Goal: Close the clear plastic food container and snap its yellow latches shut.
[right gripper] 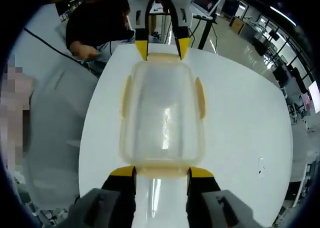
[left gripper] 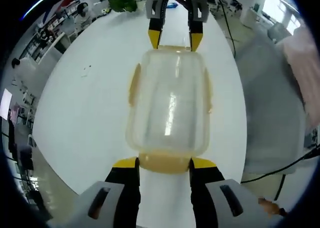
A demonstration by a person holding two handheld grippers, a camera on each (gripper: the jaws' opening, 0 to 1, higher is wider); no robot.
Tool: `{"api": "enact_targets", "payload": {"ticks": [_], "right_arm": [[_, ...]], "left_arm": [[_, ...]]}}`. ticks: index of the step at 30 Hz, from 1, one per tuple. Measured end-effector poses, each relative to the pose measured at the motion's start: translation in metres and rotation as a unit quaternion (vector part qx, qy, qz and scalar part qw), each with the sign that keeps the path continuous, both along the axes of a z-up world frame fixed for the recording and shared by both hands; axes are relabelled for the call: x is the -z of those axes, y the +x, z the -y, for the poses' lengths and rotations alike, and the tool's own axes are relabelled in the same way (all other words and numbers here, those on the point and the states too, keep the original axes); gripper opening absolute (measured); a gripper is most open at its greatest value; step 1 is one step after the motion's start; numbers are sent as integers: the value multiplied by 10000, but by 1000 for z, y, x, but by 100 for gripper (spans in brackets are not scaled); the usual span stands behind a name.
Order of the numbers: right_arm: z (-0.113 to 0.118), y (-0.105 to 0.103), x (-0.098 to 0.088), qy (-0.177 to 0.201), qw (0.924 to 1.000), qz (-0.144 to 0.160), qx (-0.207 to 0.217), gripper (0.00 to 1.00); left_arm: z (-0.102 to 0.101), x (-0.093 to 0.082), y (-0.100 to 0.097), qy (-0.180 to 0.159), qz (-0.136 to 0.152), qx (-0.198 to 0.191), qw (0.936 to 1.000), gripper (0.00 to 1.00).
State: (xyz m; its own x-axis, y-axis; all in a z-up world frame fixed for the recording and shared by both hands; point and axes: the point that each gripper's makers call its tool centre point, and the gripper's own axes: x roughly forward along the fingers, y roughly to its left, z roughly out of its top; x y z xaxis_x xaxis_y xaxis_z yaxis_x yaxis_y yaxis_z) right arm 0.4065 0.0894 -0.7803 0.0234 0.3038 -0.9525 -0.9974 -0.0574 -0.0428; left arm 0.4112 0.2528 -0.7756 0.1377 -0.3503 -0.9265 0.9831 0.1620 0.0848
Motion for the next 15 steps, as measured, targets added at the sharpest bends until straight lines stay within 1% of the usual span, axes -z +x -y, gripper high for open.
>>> {"api": "enact_targets", "payload": {"ticks": [5, 9, 15], "right_arm": [[18, -3, -5, 6, 10000, 49, 63, 37], [33, -4, -5, -17, 9999, 84, 131, 37], [53, -8, -6, -31, 9997, 71, 241, 37]], "left_arm": [[16, -2, 0, 74, 42, 98, 9999, 36], [33, -6, -1, 63, 105, 178, 9998, 36], [53, -8, -1, 108, 116, 295, 9994, 36]]}}
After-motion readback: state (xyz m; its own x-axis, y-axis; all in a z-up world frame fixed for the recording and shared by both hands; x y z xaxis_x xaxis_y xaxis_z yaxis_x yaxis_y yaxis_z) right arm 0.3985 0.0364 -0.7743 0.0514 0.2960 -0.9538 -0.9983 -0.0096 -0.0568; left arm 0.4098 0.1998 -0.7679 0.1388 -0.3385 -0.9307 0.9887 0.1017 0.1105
